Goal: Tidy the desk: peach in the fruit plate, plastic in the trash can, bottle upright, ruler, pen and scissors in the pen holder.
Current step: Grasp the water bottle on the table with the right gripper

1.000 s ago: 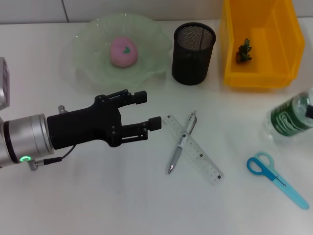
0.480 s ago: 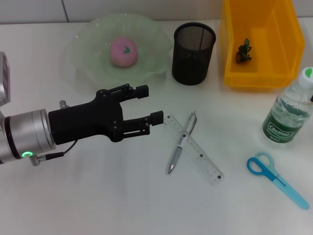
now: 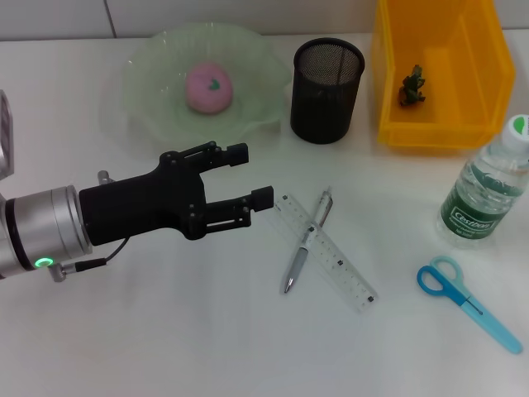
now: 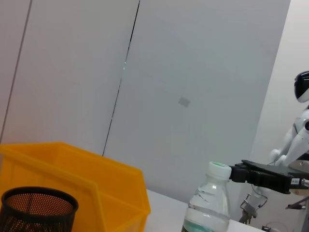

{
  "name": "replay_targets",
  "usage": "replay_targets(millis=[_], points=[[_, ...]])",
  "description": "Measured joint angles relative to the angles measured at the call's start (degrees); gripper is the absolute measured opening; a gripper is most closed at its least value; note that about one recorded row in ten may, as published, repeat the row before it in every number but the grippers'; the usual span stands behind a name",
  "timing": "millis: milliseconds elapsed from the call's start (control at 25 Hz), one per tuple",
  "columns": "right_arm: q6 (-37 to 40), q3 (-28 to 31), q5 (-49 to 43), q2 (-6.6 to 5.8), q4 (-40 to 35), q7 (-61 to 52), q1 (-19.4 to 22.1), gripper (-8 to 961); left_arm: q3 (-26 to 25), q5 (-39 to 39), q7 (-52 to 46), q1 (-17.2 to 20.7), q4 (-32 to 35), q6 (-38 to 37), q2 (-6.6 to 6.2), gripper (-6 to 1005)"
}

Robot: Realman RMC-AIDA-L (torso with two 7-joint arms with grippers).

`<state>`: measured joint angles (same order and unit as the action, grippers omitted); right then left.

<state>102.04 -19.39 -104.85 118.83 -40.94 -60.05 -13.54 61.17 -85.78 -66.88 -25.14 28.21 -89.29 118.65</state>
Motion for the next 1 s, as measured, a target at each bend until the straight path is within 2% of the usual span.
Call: replay_targets(millis=[80, 280, 520, 1000], points=[[0.04, 0.03, 0.00, 0.00, 0.02, 0.03, 0.08, 144, 0.02, 0.01, 0.00, -0.09, 0.00, 0.00, 0.00, 764], [0.16, 1.24, 0.08, 0.07, 0.01, 0.03, 0.42, 100, 0.33, 0.03, 0.00, -0.50, 0.00, 0.00, 0.06, 764], [-0.06, 2.20, 0.43, 0.15, 0.35, -0.12, 0.16, 320, 0.43, 0.10, 0.01, -0.95, -0.10, 0.00, 0.12, 763], [-3.84, 1.42, -0.17, 0.27, 4.58, 1.77, -3.02, 584, 0.26, 0.18, 0.78, -1.49, -2.00, -0.12, 0.18, 761]])
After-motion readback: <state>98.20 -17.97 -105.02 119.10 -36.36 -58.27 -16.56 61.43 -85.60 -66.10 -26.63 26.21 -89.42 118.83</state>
